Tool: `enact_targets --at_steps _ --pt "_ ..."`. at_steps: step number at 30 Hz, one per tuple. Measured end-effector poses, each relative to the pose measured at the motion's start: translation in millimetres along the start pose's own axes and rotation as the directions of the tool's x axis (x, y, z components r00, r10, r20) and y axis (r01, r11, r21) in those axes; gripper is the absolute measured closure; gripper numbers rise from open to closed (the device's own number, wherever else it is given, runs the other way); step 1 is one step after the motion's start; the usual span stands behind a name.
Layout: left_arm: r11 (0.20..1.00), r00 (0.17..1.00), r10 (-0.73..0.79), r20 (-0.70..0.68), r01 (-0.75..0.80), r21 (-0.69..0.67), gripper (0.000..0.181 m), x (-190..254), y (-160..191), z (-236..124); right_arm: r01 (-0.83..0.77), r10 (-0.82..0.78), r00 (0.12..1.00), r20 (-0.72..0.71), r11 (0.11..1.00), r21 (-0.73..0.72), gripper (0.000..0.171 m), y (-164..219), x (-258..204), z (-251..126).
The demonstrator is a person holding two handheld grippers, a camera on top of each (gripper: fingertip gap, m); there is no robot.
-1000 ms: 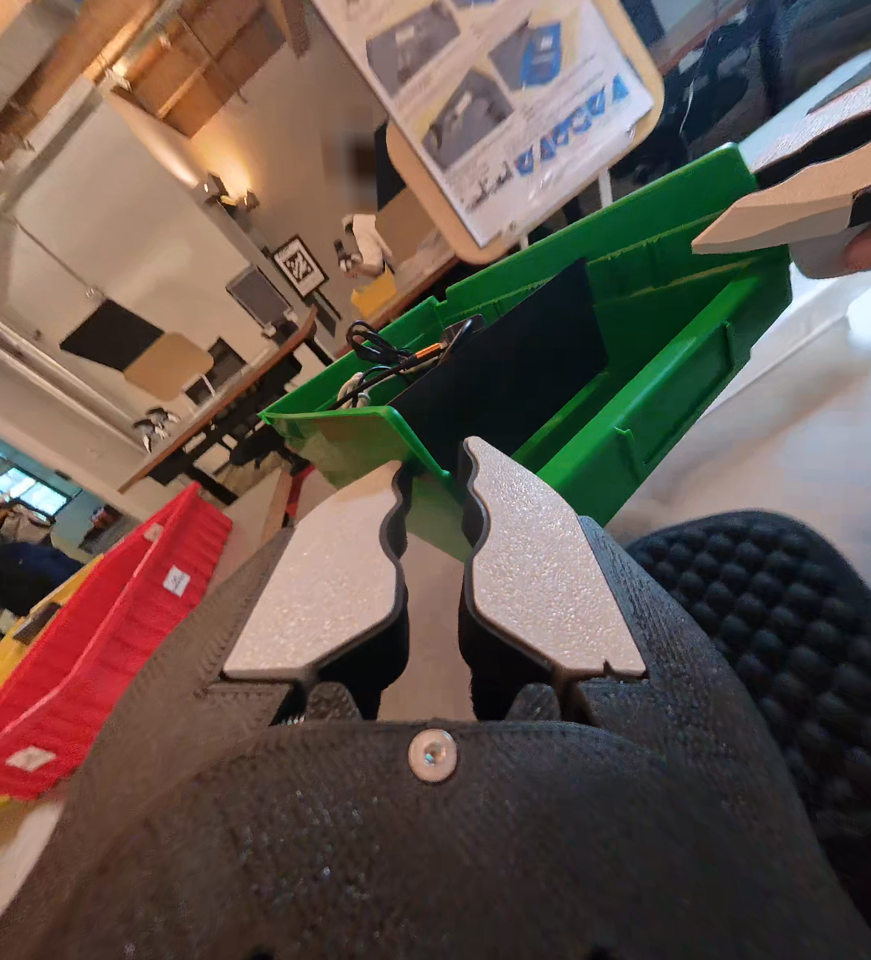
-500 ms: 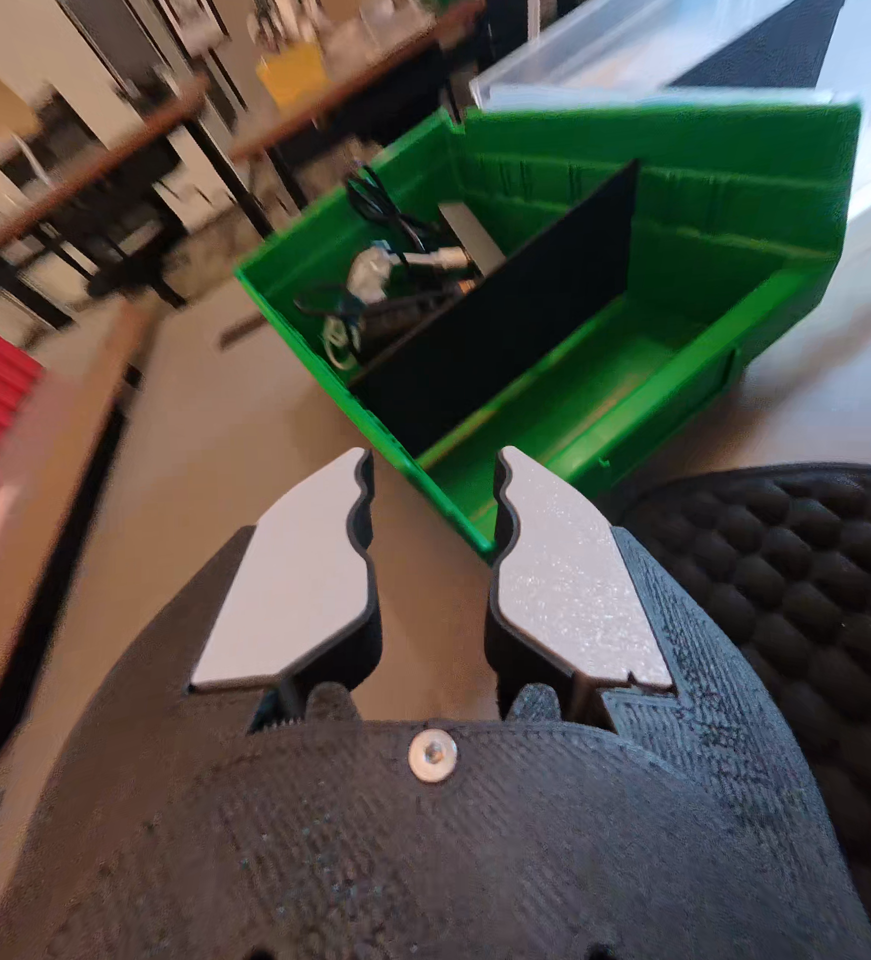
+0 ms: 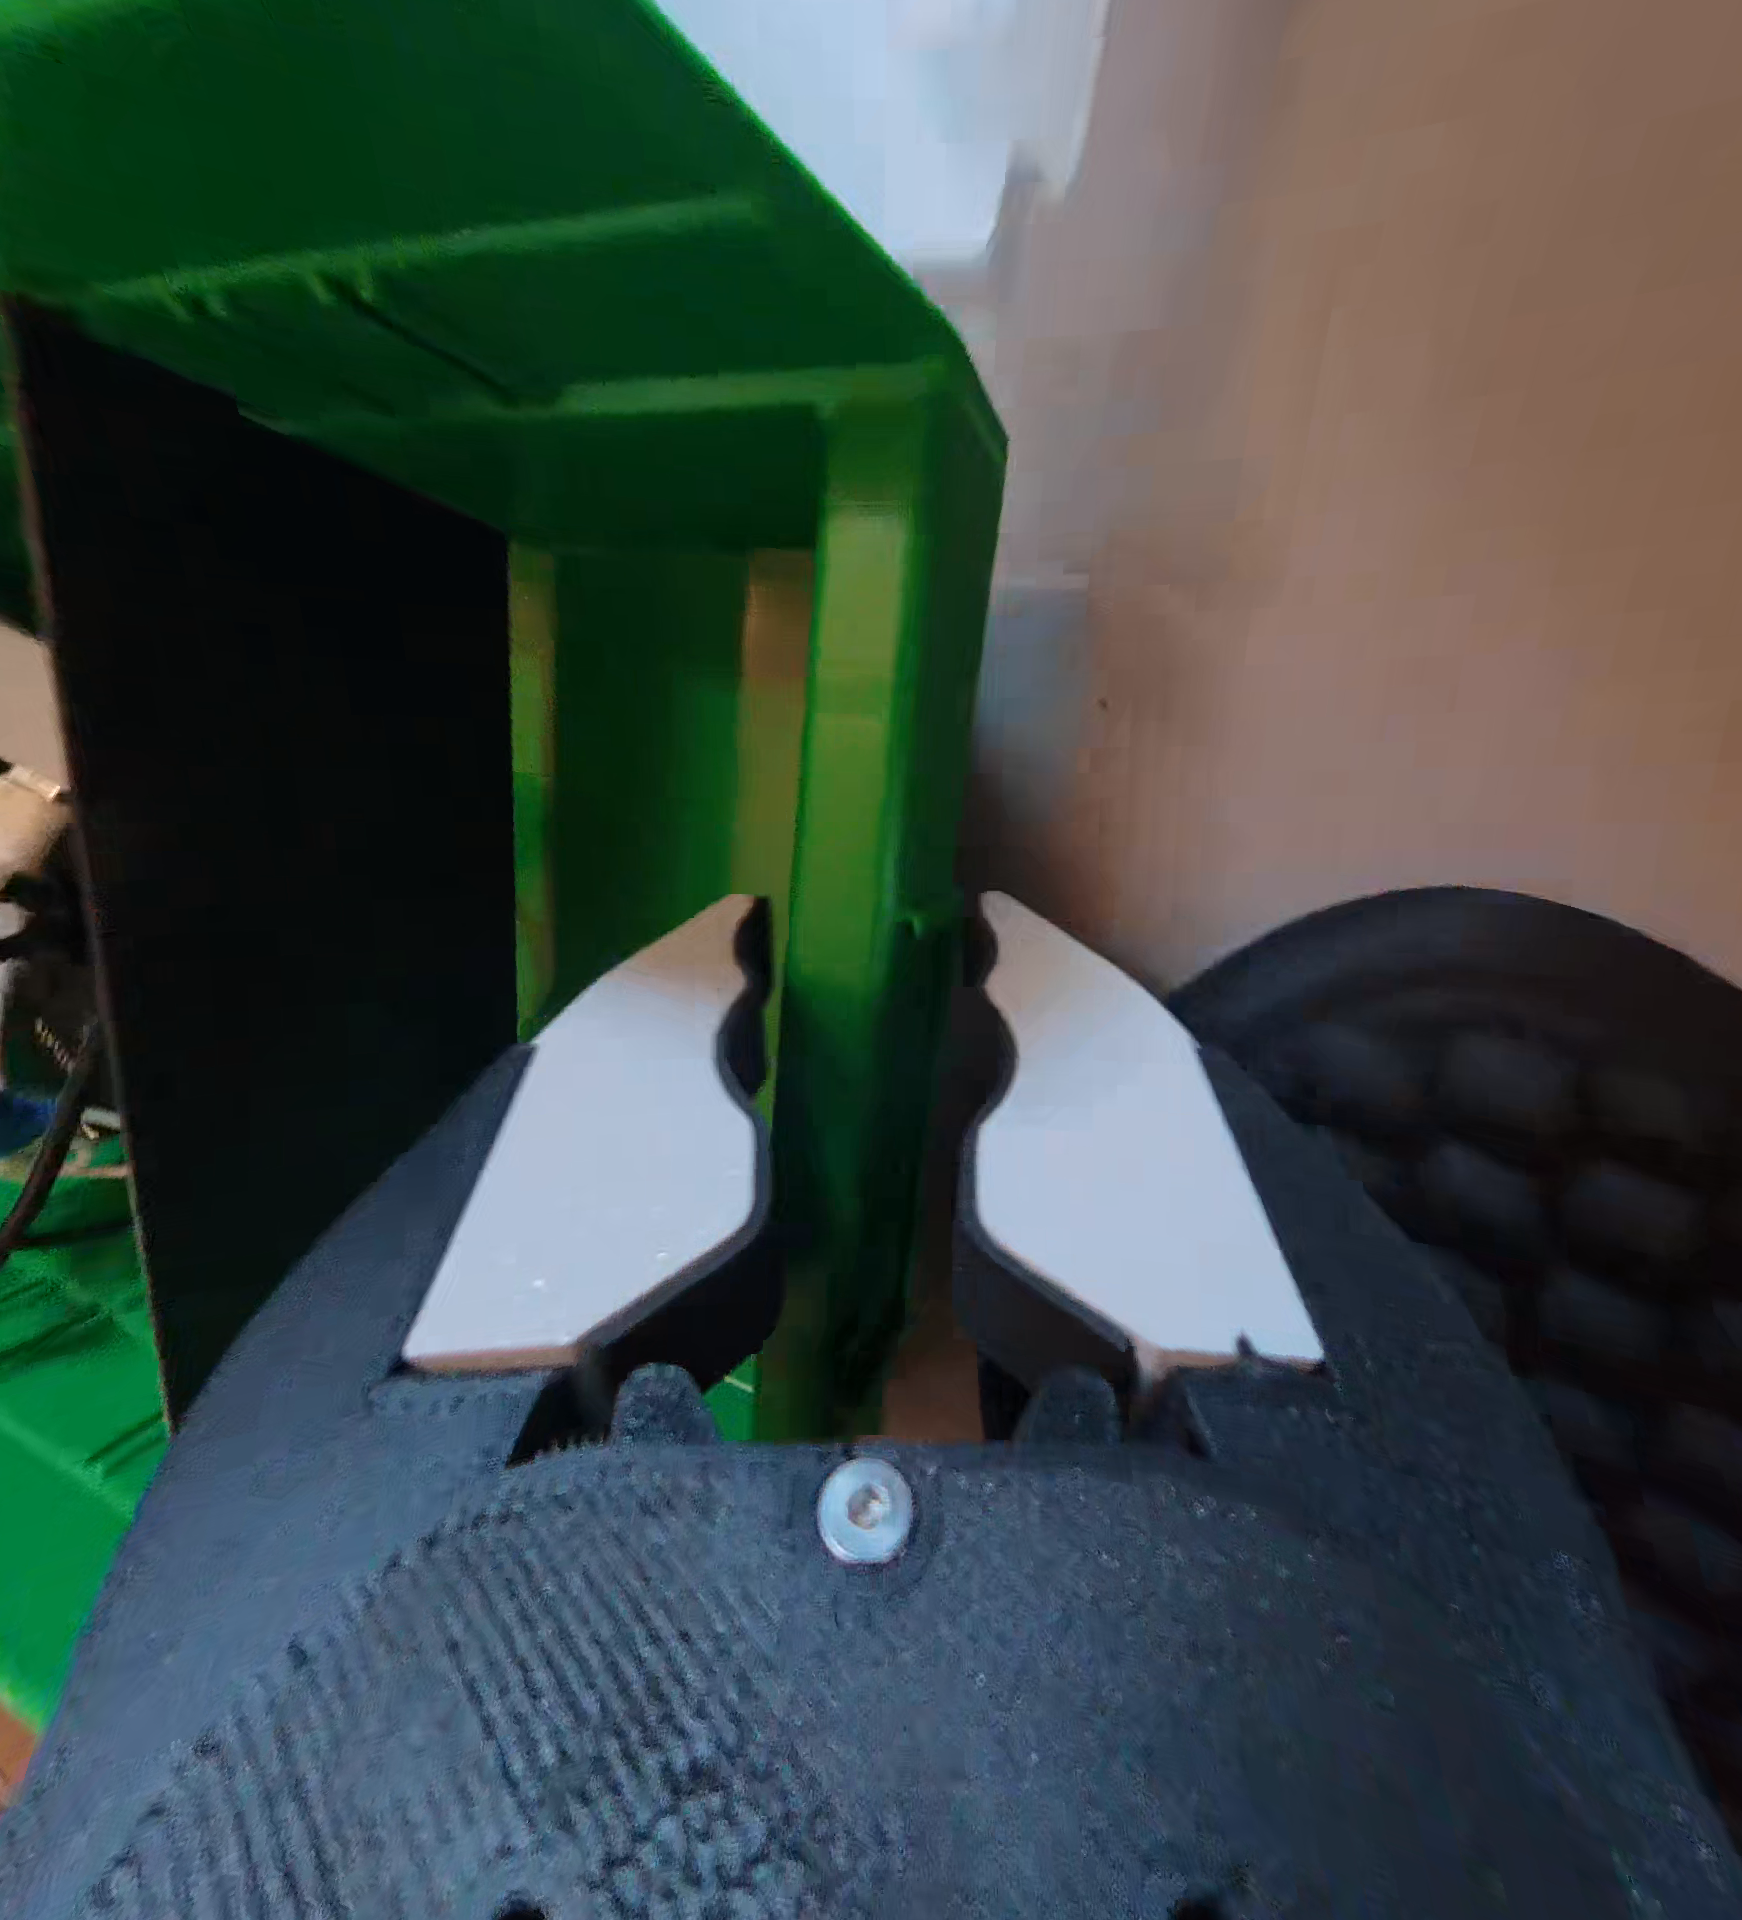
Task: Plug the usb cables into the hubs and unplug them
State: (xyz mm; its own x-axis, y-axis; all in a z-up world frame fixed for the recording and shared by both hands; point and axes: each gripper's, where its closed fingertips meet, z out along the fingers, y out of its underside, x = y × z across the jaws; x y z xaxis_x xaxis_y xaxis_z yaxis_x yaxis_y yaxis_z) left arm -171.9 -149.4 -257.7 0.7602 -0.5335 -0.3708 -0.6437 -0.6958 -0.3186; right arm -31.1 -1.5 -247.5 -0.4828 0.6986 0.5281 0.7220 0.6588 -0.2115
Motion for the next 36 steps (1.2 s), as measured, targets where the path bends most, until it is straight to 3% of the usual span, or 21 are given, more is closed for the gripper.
enact_targets --at_steps 1,6,12,17,25,29,31,34,36 --pt "1.0 1.0 0.002 -0.016 -0.002 0.012 0.15 0.1 -1.5 2.7 -0.001 0.0 0.999 -0.048 0.999 -0.034 0.138 11.5 0.4 -6.8" --pt "0.997 0.999 -0.046 -0.003 0.046 0.063 0.148 -0.8 0.7 1.9 -0.136 0.132 0.99 -0.045 0.987 -0.084 0.137 73.5 -31.3 -40.8" --pt "0.989 0.995 -0.101 0.005 0.1 0.106 0.146 -3.2 9.6 -0.5 -0.291 0.262 0.948 -0.184 0.943 -0.159 0.137 136.4 -46.3 -68.6" --pt "0.983 0.99 -0.137 0.041 0.131 0.128 0.145 -14.8 8.6 4.2 -0.371 0.297 0.907 -0.298 0.899 -0.232 0.138 186.9 -20.1 -63.3" --pt "0.977 0.976 -0.186 0.111 0.173 0.122 0.144 -46.4 14.4 14.5 -0.405 0.304 0.886 -0.35 0.875 -0.265 0.139 247.7 44.0 -37.5" --pt "0.975 0.965 -0.206 0.16 0.188 0.119 0.144 -64.9 17.7 20.0 -0.397 0.287 0.879 -0.381 0.883 -0.251 0.136 253.4 53.8 -35.6" --pt "0.975 0.959 -0.209 0.192 0.189 0.118 0.144 -75.5 20.2 22.6 -0.403 0.311 0.868 -0.387 0.897 -0.183 0.132 237.9 52.5 -41.8" --pt "0.969 0.954 -0.232 0.192 0.209 0.131 0.141 -83.0 23.5 21.1 -0.43 0.415 0.839 -0.351 0.902 0.037 0.128 191.8 49.7 -59.8" --pt "0.922 0.939 -0.322 0.122 0.281 0.268 0.137 -86.6 8.9 3.1 -0.453 0.494 0.814 -0.305 0.869 0.2 0.129 163.1 50.1 -74.1"
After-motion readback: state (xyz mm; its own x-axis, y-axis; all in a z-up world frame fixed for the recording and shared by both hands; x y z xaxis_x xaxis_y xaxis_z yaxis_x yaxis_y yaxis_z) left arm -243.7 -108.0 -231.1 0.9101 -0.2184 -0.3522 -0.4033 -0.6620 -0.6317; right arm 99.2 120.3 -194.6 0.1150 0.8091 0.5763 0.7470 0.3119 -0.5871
